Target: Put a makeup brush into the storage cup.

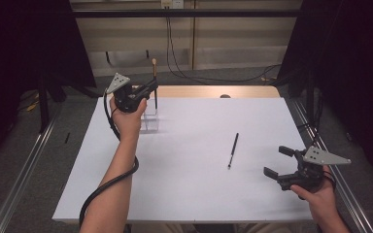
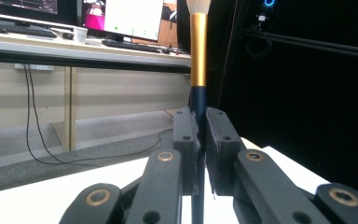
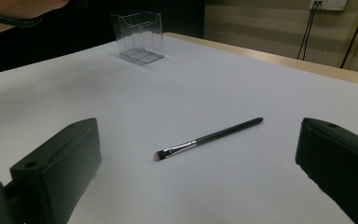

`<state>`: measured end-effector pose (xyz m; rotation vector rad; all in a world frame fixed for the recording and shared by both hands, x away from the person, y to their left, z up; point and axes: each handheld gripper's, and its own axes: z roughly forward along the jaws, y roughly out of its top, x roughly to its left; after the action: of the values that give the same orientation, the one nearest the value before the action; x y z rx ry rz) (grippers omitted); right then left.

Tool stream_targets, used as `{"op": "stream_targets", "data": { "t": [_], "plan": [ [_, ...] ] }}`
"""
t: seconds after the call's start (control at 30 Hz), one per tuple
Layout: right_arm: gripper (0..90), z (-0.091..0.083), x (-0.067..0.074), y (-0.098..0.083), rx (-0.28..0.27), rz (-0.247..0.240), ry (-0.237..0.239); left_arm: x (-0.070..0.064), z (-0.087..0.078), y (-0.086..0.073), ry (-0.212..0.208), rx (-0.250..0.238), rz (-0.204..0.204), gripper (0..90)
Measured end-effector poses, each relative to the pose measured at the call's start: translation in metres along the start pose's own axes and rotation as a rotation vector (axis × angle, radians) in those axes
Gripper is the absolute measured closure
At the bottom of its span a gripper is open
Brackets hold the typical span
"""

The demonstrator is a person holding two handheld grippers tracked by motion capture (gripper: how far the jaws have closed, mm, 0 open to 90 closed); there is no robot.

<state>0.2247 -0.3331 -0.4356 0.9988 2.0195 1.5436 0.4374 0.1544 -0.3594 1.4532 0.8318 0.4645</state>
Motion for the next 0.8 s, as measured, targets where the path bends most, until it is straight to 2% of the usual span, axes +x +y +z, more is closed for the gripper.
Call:
{"op": "stream_targets", "data": {
  "t": [0.7, 0.8],
  "plan": [
    [0.0, 0.0003, 0.0000, -0.0006, 0.001, 0.000, 0.002, 0.0062, 0.0086, -0.0011, 0.035, -0.003, 0.008, 83.7],
    [0.0, 0.0003, -0.0002, -0.0009, 0.002, 0.002, 0.003, 0.0077, 0.0095, -0.0023, 0.041, -0.007, -0.002, 83.7]
  ]
}}
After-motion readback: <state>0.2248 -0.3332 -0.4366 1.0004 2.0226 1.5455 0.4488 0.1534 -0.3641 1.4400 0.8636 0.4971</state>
